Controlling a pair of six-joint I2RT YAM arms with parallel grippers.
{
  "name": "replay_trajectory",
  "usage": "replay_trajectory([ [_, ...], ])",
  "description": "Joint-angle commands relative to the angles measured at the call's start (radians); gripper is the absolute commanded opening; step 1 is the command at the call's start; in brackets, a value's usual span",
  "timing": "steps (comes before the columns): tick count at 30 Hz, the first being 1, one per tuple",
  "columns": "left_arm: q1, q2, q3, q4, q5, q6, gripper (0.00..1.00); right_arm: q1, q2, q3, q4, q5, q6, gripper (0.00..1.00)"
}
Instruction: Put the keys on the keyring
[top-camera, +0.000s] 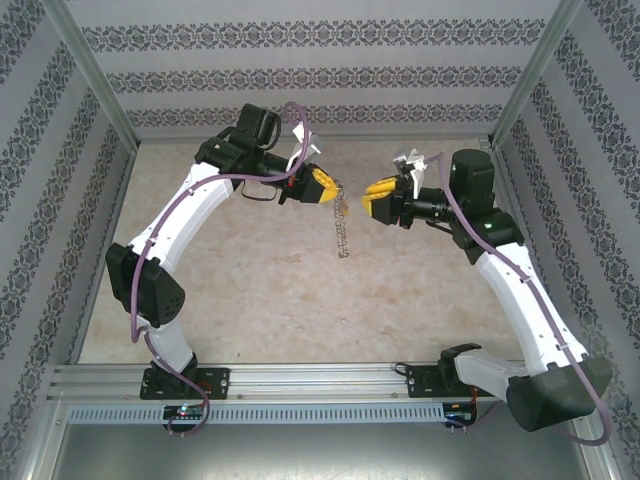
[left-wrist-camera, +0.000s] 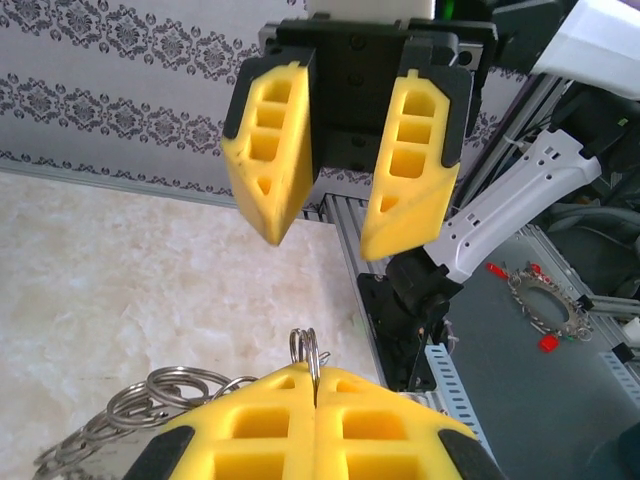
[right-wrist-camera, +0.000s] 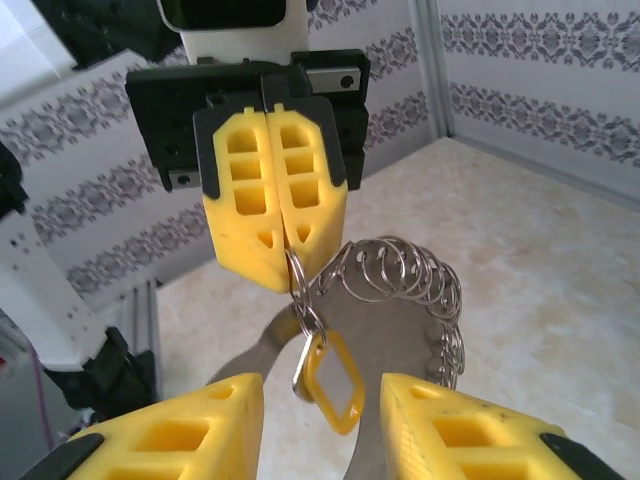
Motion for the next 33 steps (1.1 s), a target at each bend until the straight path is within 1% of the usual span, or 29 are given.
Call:
replay_trajectory([
  [1, -0.014, -0.044, -0.001, 0.049, 0.063, -0.014, 0.0, 0.027, 0.005, -0.028, 0.212, -0.072, 0.111, 0.36],
  [6, -0.016, -0.051, -0.005, 0.049, 0.066, -0.016, 0.0, 0.051, 0.026, -0.026, 0.225, -0.064, 0.113, 0.36],
  [17, -0.02, -0.061, -0.006, 0.059, 0.07, -0.022, 0.0, 0.06, 0.057, -0.033, 0.235, -0.081, 0.113, 0.35],
  [25, -0.022, -0.063, -0.009, 0.076, 0.068, -0.037, 0.0, 0.071, 0.072, -0.04, 0.235, -0.123, 0.109, 0.3],
  [26, -0.021, -0.063, -0.009, 0.078, 0.068, -0.038, 0.0, 0.073, 0.075, -0.038, 0.233, -0.129, 0.108, 0.29],
  [28, -0.022, -0.063, -0.009, 0.082, 0.067, -0.04, 0.0, 0.077, 0.078, -0.037, 0.222, -0.136, 0.1, 0.23],
  [29, -0.022, -0.064, -0.008, 0.083, 0.065, -0.041, 0.0, 0.079, 0.079, -0.037, 0.218, -0.136, 0.097, 0.19],
  [32, -0.022, -0.069, -0.012, 0.092, 0.06, -0.048, 0.0, 0.08, 0.076, -0.043, 0.21, -0.141, 0.089, 0.02],
  [33, -0.021, -0.07, -0.016, 0.1, 0.054, -0.052, 0.0, 0.081, 0.073, -0.046, 0.207, -0.141, 0.088, 0.0],
])
